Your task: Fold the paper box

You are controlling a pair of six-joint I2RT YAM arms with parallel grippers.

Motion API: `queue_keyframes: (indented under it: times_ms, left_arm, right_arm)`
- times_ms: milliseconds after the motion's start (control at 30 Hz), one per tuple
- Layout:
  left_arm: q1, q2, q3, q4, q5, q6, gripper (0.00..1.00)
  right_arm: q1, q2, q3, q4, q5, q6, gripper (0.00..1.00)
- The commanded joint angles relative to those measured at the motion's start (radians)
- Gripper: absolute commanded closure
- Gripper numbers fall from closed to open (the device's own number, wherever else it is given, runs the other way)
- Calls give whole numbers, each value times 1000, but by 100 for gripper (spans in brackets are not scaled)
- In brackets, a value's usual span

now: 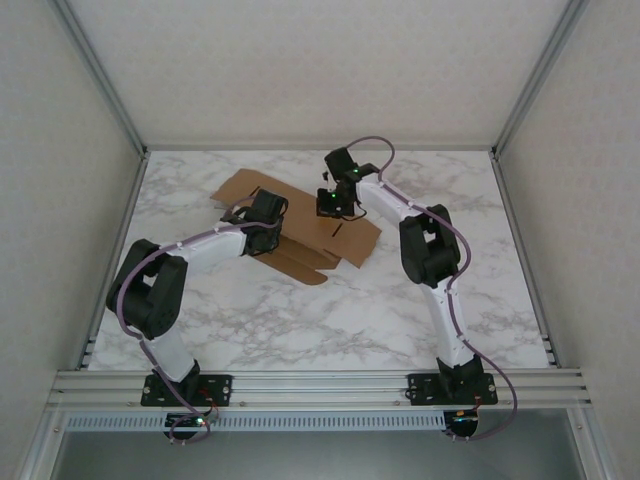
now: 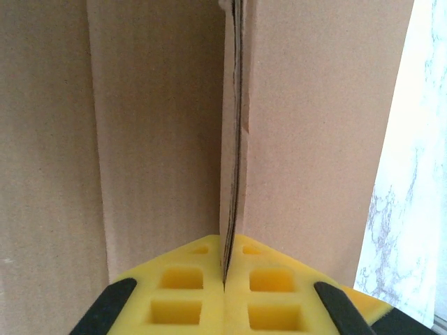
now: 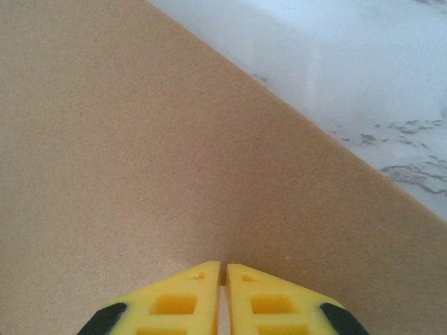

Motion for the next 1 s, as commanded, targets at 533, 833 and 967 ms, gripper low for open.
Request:
queue_keyframes:
  times_ms: [533, 833, 967]
  left_arm:
    - [39, 60, 149, -126, 17, 106, 100]
    - [49, 125, 230, -114, 33, 107, 100]
    - [81, 85, 248, -60, 44, 90, 100]
  right_arm:
    - [-27, 191, 222, -163, 9, -48, 72]
    - [-28, 222, 212, -187, -6, -58, 74]
    - [-41, 120, 202, -188, -36, -45, 70]
